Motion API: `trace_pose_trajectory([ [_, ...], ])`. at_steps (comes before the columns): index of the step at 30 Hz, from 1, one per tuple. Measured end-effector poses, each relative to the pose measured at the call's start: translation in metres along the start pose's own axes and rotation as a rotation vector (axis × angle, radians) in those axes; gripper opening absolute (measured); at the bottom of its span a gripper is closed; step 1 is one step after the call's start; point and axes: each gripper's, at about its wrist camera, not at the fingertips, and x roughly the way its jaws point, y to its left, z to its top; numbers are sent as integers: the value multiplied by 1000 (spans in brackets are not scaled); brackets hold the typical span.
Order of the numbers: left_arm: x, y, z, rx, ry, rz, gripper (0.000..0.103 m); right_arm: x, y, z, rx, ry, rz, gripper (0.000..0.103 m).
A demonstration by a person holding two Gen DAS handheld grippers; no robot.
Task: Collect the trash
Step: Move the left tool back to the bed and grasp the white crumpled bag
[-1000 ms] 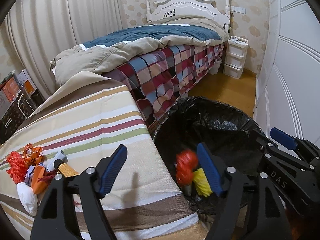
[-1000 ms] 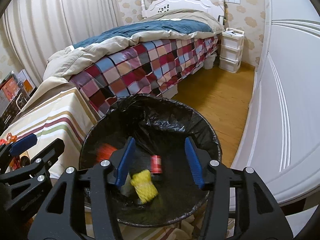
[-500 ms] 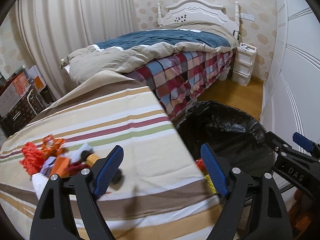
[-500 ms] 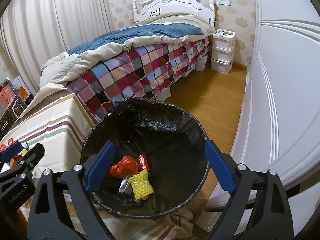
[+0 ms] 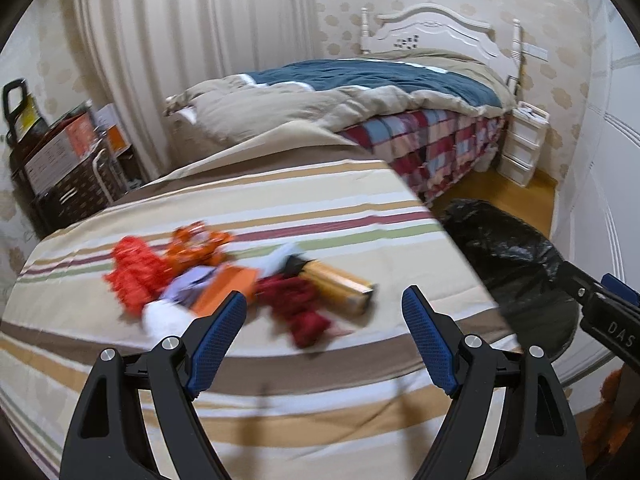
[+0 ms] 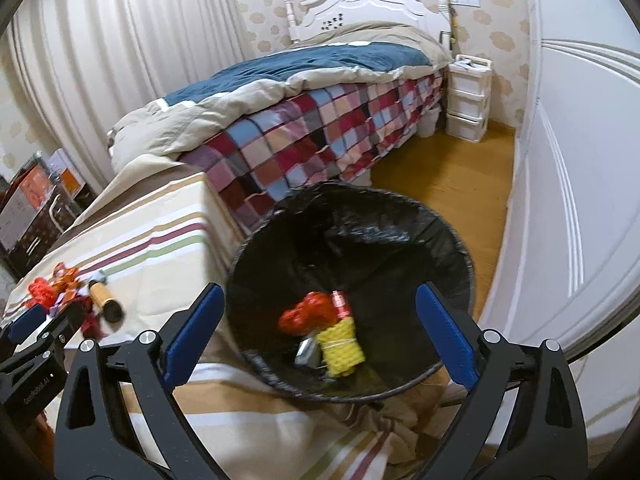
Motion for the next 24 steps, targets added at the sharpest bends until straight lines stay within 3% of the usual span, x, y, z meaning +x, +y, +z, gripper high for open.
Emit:
trace_pose_trajectory([
  [11, 1, 71, -21, -89, 34, 114, 80, 1, 65, -16, -106, 43, 75, 94],
  [20, 24, 95, -29, -135, 129, 62, 79, 5, 102, -26, -198, 63, 89, 94],
  [22, 27, 96, -29, -132, 140, 42, 70, 5, 108, -28, -215, 65, 90, 94],
  [24, 30, 97, -31, -129, 160, 22, 54, 5, 113, -30, -232, 66, 89, 94],
])
